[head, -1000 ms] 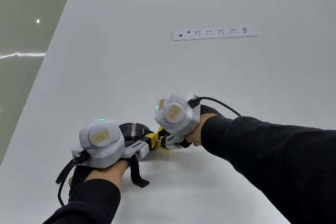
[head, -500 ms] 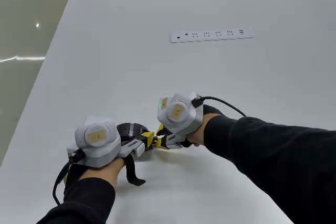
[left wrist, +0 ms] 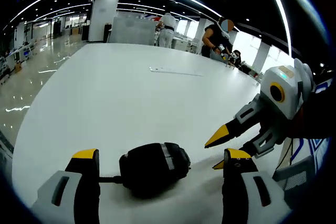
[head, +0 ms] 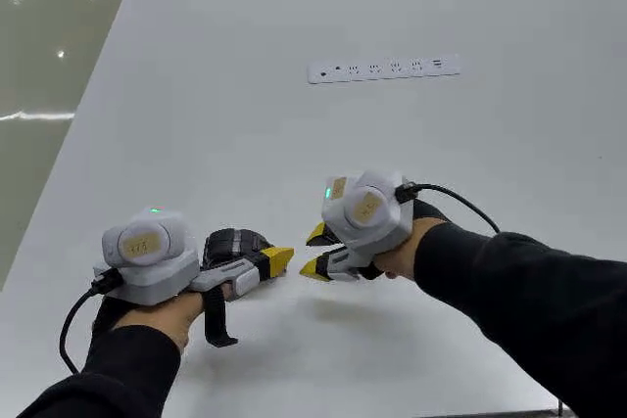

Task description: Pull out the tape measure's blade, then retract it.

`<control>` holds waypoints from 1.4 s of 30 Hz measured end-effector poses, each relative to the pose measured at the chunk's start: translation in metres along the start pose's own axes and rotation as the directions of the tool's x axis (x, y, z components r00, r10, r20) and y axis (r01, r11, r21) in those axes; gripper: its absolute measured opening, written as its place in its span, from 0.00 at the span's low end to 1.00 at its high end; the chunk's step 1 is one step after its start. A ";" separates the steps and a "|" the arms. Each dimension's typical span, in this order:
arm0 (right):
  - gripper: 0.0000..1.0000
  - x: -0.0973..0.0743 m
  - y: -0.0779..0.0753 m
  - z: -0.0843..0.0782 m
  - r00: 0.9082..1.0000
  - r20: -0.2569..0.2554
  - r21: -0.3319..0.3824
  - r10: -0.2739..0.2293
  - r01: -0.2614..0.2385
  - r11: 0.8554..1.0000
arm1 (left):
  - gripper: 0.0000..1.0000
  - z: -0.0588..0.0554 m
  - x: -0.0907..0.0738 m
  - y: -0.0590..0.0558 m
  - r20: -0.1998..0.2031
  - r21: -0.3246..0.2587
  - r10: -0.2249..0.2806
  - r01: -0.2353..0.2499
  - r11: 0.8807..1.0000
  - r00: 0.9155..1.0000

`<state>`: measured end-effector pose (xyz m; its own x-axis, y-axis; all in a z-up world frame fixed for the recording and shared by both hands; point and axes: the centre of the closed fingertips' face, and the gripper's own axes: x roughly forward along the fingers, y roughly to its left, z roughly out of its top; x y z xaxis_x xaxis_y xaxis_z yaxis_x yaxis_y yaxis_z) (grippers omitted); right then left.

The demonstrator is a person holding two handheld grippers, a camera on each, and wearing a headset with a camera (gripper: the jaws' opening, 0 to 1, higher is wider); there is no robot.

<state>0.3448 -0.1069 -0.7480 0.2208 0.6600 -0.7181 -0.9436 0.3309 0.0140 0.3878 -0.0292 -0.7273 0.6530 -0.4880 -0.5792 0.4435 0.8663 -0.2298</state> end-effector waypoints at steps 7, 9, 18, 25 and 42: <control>0.21 -0.034 0.003 -0.017 0.998 0.045 0.088 -0.053 0.049 0.995 | 0.99 -0.002 -0.007 -0.007 0.008 0.066 -0.061 0.060 0.996 0.998; 0.22 -0.041 0.003 -0.023 0.996 0.066 0.171 -0.068 0.056 0.984 | 0.99 0.003 -0.008 -0.012 0.038 0.118 -0.108 0.103 0.988 0.993; 0.27 -0.073 -0.007 -0.051 0.986 0.053 0.224 -0.158 0.143 0.964 | 0.99 -0.009 -0.020 0.004 -0.011 0.156 -0.096 0.096 0.983 0.995; 0.33 -0.100 -0.013 -0.061 0.977 0.048 0.217 -0.210 0.195 0.957 | 0.99 -0.009 -0.032 0.011 -0.028 0.212 -0.127 0.130 0.968 0.992; 0.46 -0.156 -0.021 -0.107 0.948 0.042 0.317 -0.316 0.287 0.904 | 0.99 -0.020 -0.045 0.012 -0.114 0.372 -0.171 0.201 0.906 0.979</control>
<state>0.3040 -0.2889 -0.7112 0.5175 0.5492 -0.6562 -0.7114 0.7023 0.0266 0.3511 0.0058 -0.7197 0.4935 -0.6136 -0.6164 0.7616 0.6471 -0.0344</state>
